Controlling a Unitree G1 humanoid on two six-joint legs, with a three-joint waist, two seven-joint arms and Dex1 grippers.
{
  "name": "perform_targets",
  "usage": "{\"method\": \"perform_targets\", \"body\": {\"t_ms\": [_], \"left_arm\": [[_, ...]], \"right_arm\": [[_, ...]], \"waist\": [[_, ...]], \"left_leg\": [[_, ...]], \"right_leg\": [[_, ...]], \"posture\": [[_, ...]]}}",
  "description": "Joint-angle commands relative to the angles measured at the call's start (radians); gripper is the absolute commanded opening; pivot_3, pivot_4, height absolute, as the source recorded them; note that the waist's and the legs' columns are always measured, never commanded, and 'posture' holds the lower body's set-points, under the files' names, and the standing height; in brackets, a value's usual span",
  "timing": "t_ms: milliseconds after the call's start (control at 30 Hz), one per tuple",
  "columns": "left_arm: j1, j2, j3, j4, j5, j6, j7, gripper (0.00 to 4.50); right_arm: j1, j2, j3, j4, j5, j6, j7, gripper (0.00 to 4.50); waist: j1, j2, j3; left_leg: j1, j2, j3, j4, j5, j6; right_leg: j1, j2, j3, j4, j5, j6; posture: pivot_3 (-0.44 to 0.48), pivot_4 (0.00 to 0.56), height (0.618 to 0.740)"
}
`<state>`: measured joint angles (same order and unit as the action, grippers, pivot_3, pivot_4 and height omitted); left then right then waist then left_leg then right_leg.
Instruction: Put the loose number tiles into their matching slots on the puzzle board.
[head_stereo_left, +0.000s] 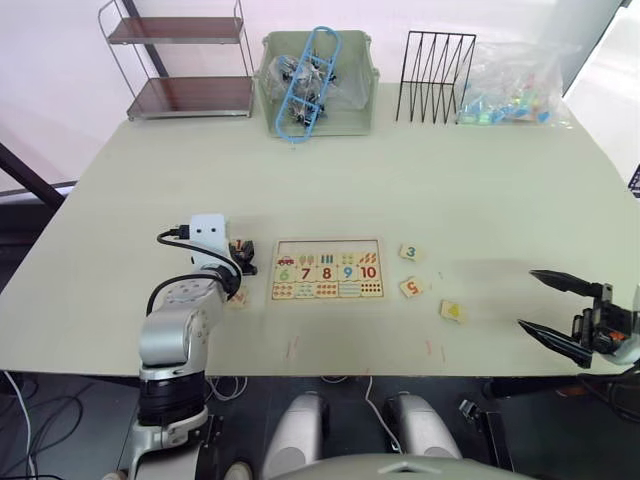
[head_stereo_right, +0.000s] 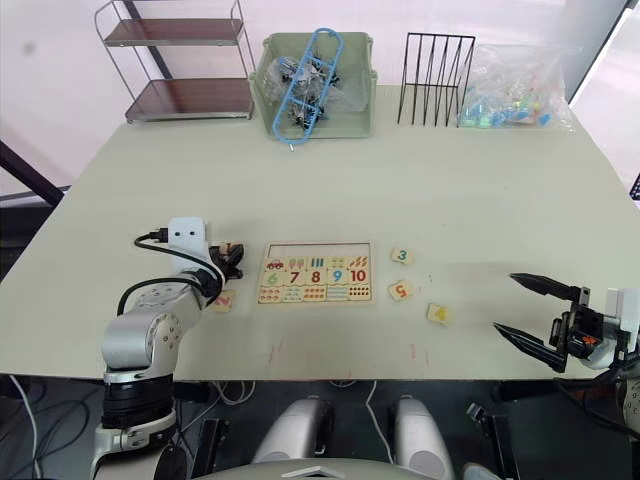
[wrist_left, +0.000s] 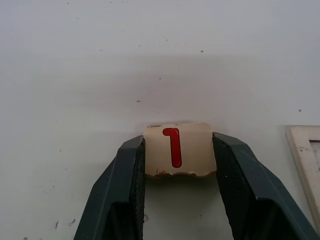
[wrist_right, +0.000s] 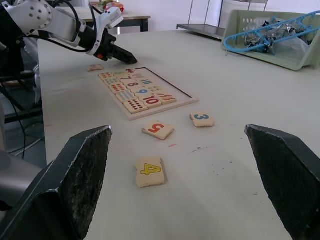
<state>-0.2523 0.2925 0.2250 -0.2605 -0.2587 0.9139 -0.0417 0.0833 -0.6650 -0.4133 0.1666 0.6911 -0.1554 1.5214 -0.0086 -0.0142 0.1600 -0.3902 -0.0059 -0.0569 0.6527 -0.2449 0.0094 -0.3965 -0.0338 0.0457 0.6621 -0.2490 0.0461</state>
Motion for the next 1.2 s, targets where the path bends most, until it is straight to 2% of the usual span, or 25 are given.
{"method": "perform_targets", "body": {"t_ms": [33,367,500,633,900,1200], "left_arm": [[0.009,0.009,-0.008,0.000,-0.002,0.012,-0.023,1.47],[0.107,0.115,0.061,-0.177,-0.030,0.048,-0.099,1.47],[0.158,0.134,0.128,-0.255,-0.049,0.093,-0.096,1.47],[0.220,0.067,0.228,-0.356,-0.072,0.164,-0.046,1.47],[0.292,-0.009,0.300,-0.470,-0.100,0.257,-0.021,1.47],[0.365,0.008,0.299,-0.393,-0.101,0.191,-0.083,1.47]], "right_arm": [[0.001,-0.002,-0.024,-0.024,0.012,-0.009,0.001,4.50],[-0.049,-0.002,0.019,0.005,0.012,-0.010,0.068,4.50],[-0.074,-0.011,0.041,0.006,0.016,0.007,0.092,4.50],[-0.104,-0.014,0.067,-0.045,0.022,0.065,0.079,4.50],[-0.138,-0.029,0.098,-0.098,0.029,0.126,0.092,4.50],[-0.157,-0.060,0.133,-0.061,0.038,0.089,0.093,4.50]], "waist": [[0.000,0.000,0.000],[-0.006,0.000,0.001],[-0.003,0.000,0.001],[-0.002,-0.001,0.001],[0.001,-0.001,0.002],[-0.001,-0.001,0.002]], "left_leg": [[0.000,0.000,0.000,0.000,0.000,0.000],[0.000,0.001,-0.001,0.000,0.000,0.000],[-0.001,0.001,-0.001,0.000,0.000,0.000],[-0.001,0.001,-0.002,0.000,0.000,0.000],[-0.001,0.001,-0.003,0.000,0.000,0.000],[-0.001,0.000,-0.002,0.000,0.000,0.000]], "right_leg": [[0.000,0.000,0.000,0.000,0.000,0.000],[0.000,0.000,0.000,0.000,0.000,0.000],[0.000,-0.001,-0.001,-0.001,0.000,0.000],[0.000,-0.002,-0.001,-0.001,0.000,0.000],[0.000,-0.001,-0.002,-0.001,0.000,0.000],[0.000,-0.001,-0.002,-0.001,0.000,-0.001]], "posture": [[0.000,0.150,0.739],[0.000,0.150,0.739],[0.000,0.150,0.739],[0.000,0.150,0.739],[0.000,0.150,0.739],[0.000,0.150,0.739]]}}
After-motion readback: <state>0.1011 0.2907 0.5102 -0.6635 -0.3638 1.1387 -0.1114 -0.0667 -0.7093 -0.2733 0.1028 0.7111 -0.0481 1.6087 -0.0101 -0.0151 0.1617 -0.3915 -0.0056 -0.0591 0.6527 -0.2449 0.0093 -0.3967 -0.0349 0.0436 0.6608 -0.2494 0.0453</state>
